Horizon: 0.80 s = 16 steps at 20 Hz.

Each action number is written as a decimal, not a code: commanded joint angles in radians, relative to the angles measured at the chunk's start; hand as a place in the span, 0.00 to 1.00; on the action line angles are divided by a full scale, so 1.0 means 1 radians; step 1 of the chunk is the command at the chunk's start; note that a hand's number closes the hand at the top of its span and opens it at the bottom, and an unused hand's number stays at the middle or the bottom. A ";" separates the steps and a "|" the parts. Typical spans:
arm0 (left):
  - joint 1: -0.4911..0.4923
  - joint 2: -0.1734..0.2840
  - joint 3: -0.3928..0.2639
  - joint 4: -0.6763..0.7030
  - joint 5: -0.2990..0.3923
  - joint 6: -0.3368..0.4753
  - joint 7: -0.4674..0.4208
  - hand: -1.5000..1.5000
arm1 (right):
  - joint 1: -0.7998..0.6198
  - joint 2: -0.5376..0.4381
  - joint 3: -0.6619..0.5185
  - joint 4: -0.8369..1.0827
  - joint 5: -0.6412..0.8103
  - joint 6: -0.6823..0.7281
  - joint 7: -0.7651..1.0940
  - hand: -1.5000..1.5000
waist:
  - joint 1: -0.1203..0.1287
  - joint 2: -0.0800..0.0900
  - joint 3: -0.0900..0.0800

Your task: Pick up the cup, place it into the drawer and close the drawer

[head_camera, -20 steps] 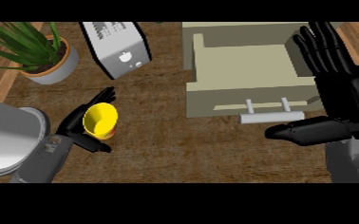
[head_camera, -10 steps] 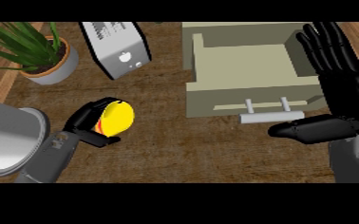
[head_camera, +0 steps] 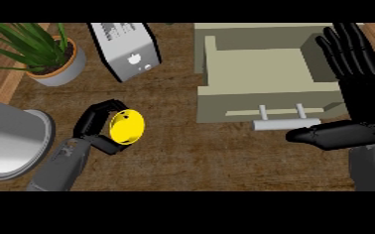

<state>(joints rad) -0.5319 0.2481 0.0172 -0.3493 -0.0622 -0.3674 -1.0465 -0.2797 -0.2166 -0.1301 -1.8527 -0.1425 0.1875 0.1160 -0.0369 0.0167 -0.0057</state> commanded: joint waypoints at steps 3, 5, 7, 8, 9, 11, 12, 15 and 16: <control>0.041 -0.049 0.257 0.004 0.206 0.293 -0.089 1.00 | 0.013 -0.012 -0.036 0.004 -0.016 0.000 -0.005 0.00 | 0.037 -0.007 0.001; 0.023 -0.083 0.273 -0.002 0.226 0.257 -0.133 1.00 | 0.027 -0.001 -0.004 -0.010 -0.003 0.006 -0.002 0.00 | 0.018 -0.007 0.002; -0.011 -0.095 0.271 -0.013 0.228 0.214 -0.151 1.00 | 0.010 -0.006 -0.012 0.010 -0.002 0.007 -0.012 0.00 | 0.018 -0.009 0.003; 0.004 -0.108 0.237 -0.059 0.212 0.189 -0.122 1.00 | 0.030 0.037 0.034 -0.026 0.044 -0.039 0.013 0.00 | 0.031 -0.016 0.005; -0.056 -0.074 0.255 -0.029 0.219 0.168 -0.109 1.00 | -0.031 -0.032 -0.038 0.002 -0.024 0.002 0.044 0.00 | 0.019 -0.011 0.004; -0.086 -0.078 0.224 -0.100 0.207 0.167 -0.038 1.00 | 0.045 -0.013 -0.034 -0.020 -0.025 0.018 -0.010 0.00 | 0.025 -0.017 0.006; -0.110 -0.111 0.196 -0.127 0.193 0.194 0.017 1.00 | 0.018 0.011 0.023 -0.047 0.035 -0.026 0.039 0.00 | 0.032 -0.019 0.006; -0.109 -0.142 0.172 -0.242 0.201 0.206 0.065 1.00 | -0.041 -0.022 -0.026 0.009 0.002 -0.017 0.056 0.00 | 0.047 -0.022 0.006; -0.120 -0.185 0.164 -0.288 0.206 0.259 0.114 1.00 | 0.062 -0.003 -0.009 -0.069 0.014 -0.015 0.044 0.00 | 0.042 -0.025 0.007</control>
<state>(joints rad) -0.6244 0.1195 0.2089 -0.5214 0.1379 -0.1441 -0.9864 -0.2622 -0.2272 -0.1463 -1.8702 -0.1365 0.1811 0.1409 -0.0015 -0.0022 -0.0002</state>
